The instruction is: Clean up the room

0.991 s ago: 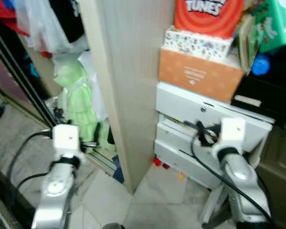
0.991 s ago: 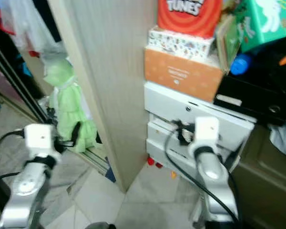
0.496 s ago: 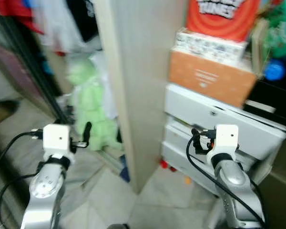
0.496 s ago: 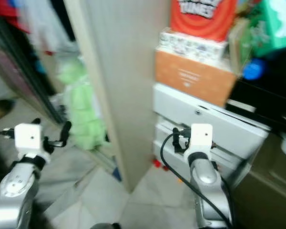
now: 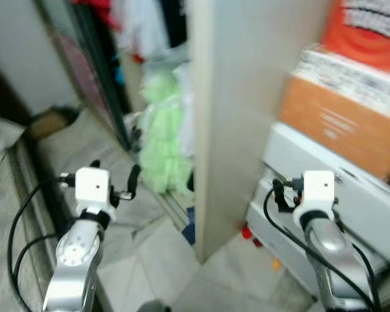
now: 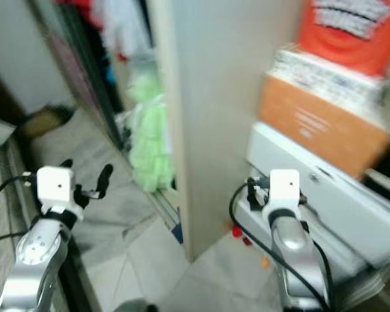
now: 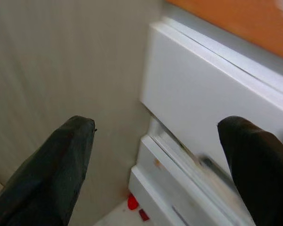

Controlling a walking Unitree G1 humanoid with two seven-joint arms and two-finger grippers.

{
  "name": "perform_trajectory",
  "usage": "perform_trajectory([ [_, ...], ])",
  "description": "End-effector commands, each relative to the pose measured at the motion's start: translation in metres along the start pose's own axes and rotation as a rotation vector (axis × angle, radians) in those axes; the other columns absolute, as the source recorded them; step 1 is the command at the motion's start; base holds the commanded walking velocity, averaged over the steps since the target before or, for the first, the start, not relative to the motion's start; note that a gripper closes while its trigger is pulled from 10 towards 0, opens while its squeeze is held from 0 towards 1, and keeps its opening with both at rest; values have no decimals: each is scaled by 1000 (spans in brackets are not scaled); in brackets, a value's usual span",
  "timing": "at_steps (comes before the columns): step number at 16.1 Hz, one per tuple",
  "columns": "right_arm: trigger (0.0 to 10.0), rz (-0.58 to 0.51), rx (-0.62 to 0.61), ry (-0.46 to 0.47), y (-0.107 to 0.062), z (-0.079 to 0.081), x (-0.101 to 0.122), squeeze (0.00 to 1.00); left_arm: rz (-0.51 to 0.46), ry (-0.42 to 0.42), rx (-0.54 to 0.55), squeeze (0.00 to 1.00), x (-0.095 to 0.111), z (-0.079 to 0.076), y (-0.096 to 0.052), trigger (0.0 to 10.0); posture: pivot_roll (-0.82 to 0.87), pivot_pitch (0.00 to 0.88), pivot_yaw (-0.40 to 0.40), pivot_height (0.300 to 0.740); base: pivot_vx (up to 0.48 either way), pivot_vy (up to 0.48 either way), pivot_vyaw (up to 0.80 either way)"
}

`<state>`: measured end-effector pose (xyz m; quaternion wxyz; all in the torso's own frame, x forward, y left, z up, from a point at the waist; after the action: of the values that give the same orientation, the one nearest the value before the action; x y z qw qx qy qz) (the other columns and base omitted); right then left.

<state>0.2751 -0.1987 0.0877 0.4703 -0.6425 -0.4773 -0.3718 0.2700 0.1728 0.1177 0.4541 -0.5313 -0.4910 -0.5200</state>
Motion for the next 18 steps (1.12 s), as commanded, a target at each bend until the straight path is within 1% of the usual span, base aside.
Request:
perform_trajectory([
  [1, 10000, -26, 46, -1, 0, 13, 10, 0, 8, 27, 21, 0, 0, 9, 1, 10000, -27, 0, -28, 740, 0, 0, 800],
  [2, 10000, -27, 61, -5, -6, 17, 7, 0, 16, 16, 39, 0, 0, 12, -5, 10000, -37, 0, 0, 740, 0, 0, 800],
  [3, 10000, -16, 84, 16, -9, 21, 2, 0, 41, 7, 48, 0, -6, 13, -14, 10000, -30, 0, 2, 740, 0, 0, 800],
  [5, 10000, -11, 114, 24, -13, 28, -1, 0, 80, 7, 39, 0, -14, 7, -26, 10000, -11, 0, -11, 740, 0, 0, 0],
  [6, 10000, 23, 137, 30, -16, 34, -10, 0, 105, 8, 47, 0, -21, 7, -34, 10000, -5, 0, -20, 740, 0, 0, 0],
  [7, 10000, 48, 143, 33, -17, 38, -19, 0, 124, 5, 51, 0, -30, 6, -37, 10000, -3, 0, -17, 740, 0, 0, 0],
  [8, 10000, 45, 129, 13, -16, 35, -21, 0, 138, -10, 57, 0, -34, 5, -35, 10000, -10, 0, -13, 740, 0, 0, 0],
  [10, 10000, 34, 92, 16, -11, 23, -12, 0, 113, -27, 52, 0, -23, -1, -27, 10000, -15, 0, -27, 740, 0, 0, 0],
  [11, 10000, 24, 89, -7, -11, 19, -9, 0, 92, -28, 38, 0, -15, -4, -26, 10000, -4, 0, -47, 740, 0, 0, 0],
  [12, 10000, 36, 88, -31, -14, 18, -12, 0, 78, -20, 25, 0, -10, -5, -27, 10000, -11, 0, -47, 740, 0, 0, 0],
  [13, 10000, 41, 75, -35, -15, 16, -14, 0, 76, -19, 25, 0, -10, -4, -27, 10000, -17, 0, -46, 740, 0, 0, 0],
  [14, 10000, 44, 66, -29, -17, 15, -15, 0, 76, -20, 31, 0, -10, -3, -28, 10000, -19, 0, -40, 740, 0, 0, 0],
  [15, 10000, 46, 46, -23, -31, 7, -18, 0, 112, -25, 38, 0, -17, -1, -37, 10000, -42, 26, -13, 740, 0, 0, 0],
  [16, 10000, 58, 29, -19, -41, 3, -24, 0, 144, -19, 24, 0, -24, -2, -44, 10000, -51, 24, -11, 740, 0, 0, 0],
  [18, 10000, 71, 21, -10, -40, 3, -26, 0, 152, -20, 23, 0, -27, -2, -42, 10000, -51, 19, -11, 740, 0, 0, 0],
])
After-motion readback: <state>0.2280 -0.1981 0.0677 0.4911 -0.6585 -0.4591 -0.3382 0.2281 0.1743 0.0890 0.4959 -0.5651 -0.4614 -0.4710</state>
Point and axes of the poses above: a point about 5 cm out from each wrist's last joint towards the gripper, its own y axis pointing out of the wrist towards the gripper, its own x axis along the axis of the wrist's last joint, z = x × y, the point moved 2 cm from there along y, pointing out of the wrist towards the gripper, and after that the axes turned 9 degrees about -y, right-handed, at the moved point
